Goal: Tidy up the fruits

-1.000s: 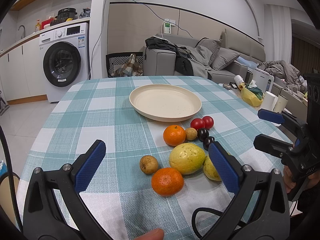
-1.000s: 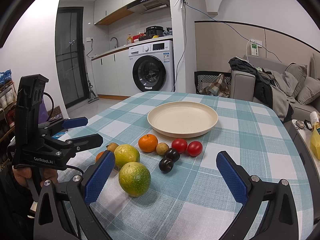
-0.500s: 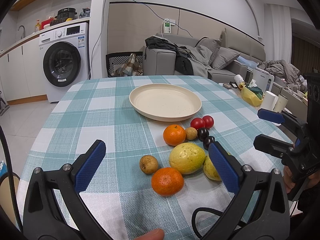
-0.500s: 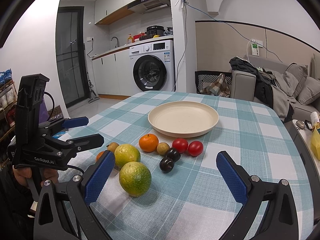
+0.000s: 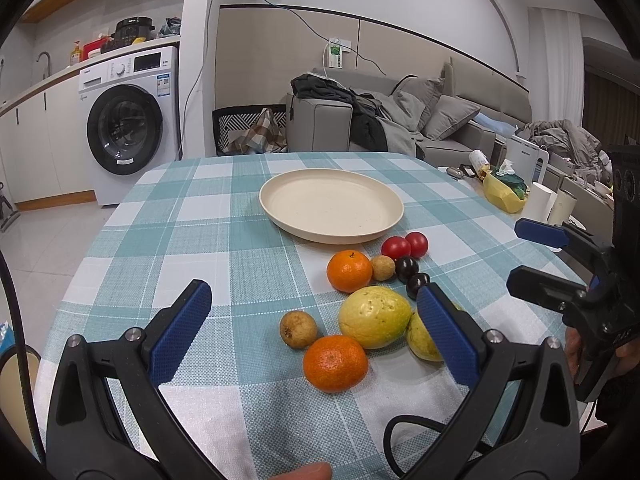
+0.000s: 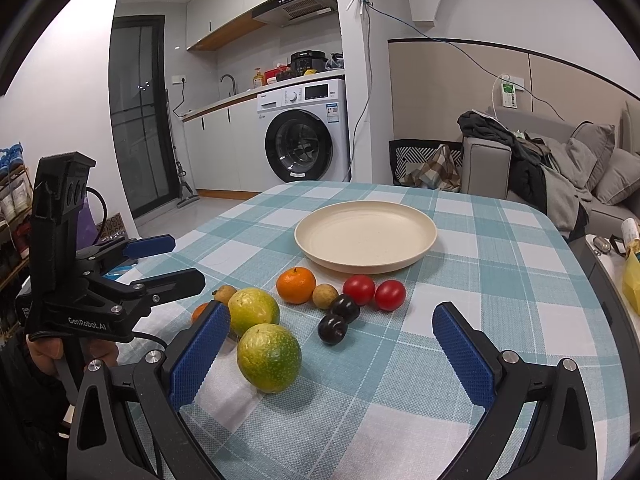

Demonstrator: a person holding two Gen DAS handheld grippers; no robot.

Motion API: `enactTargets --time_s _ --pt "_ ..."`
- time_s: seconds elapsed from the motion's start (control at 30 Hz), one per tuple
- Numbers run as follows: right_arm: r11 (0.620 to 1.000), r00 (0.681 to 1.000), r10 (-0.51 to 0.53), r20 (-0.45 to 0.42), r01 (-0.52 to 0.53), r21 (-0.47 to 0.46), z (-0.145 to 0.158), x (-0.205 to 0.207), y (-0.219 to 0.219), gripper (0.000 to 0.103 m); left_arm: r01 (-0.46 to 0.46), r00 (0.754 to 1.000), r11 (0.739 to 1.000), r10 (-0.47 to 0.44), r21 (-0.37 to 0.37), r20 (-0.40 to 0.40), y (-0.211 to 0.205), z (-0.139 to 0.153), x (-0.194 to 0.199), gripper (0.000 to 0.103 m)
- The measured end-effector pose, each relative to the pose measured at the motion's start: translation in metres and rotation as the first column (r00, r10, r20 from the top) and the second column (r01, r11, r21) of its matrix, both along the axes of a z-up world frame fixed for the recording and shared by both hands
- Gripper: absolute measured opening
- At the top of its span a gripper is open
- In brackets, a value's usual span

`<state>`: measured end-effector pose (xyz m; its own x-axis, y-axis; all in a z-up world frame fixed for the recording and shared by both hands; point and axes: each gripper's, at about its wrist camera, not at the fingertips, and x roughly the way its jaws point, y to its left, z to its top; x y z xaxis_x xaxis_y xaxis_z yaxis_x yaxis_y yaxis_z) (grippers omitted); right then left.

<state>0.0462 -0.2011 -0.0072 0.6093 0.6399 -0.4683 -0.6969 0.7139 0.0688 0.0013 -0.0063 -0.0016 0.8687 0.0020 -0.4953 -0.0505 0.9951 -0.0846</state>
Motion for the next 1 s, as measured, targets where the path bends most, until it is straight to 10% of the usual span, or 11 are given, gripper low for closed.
enactTargets --time_s 1.0 --pt "0.996 0.998 0.022 -0.053 -0.026 -0.083 -0.007 0.004 0.014 0.103 0.011 1.0 1.0 -0.011 0.021 -0.007 0.003 0.001 -0.003 0.103"
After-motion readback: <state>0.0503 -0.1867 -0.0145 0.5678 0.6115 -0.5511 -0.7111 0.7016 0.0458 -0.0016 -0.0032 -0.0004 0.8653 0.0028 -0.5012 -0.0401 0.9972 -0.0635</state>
